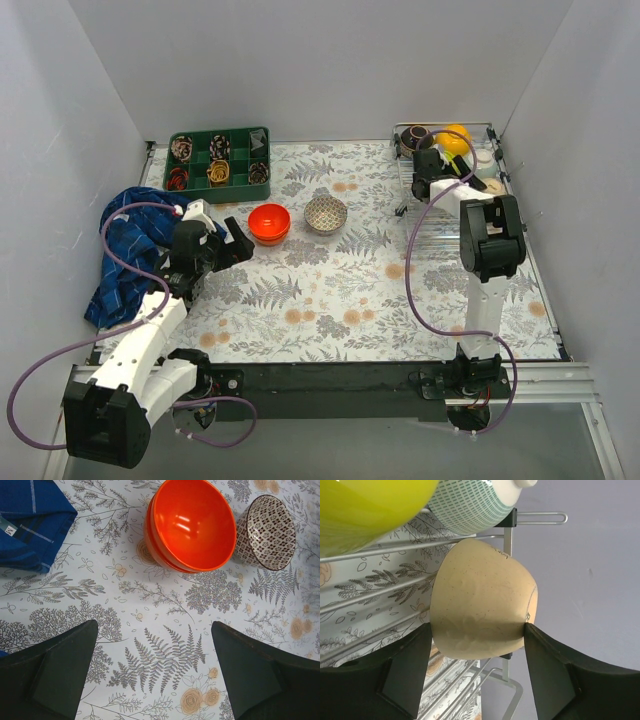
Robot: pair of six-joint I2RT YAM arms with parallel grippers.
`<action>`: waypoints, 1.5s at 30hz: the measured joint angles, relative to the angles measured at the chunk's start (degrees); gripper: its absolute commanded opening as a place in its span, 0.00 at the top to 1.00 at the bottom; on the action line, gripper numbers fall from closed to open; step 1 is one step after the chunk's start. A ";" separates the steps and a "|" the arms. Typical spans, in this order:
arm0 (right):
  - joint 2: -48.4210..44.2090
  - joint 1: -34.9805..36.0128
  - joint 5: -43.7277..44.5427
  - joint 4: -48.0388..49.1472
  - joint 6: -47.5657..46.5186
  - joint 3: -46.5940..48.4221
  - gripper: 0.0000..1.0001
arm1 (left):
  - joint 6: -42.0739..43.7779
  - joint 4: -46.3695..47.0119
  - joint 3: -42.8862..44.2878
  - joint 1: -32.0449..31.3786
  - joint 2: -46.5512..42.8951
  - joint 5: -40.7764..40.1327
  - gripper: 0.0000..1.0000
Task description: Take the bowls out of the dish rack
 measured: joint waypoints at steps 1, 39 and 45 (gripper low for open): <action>-0.83 0.07 -0.96 -0.96 0.66 0.00 0.60 | 0.00 0.00 0.00 0.00 -0.04 0.00 0.02; -24.35 -11.61 -38.27 -17.73 31.56 -4.15 0.18 | 0.17 0.72 -0.81 0.00 -1.01 1.22 0.02; -23.45 -16.81 -47.87 -17.20 34.80 -2.32 0.18 | 0.22 1.16 -0.85 0.00 -1.01 1.22 0.02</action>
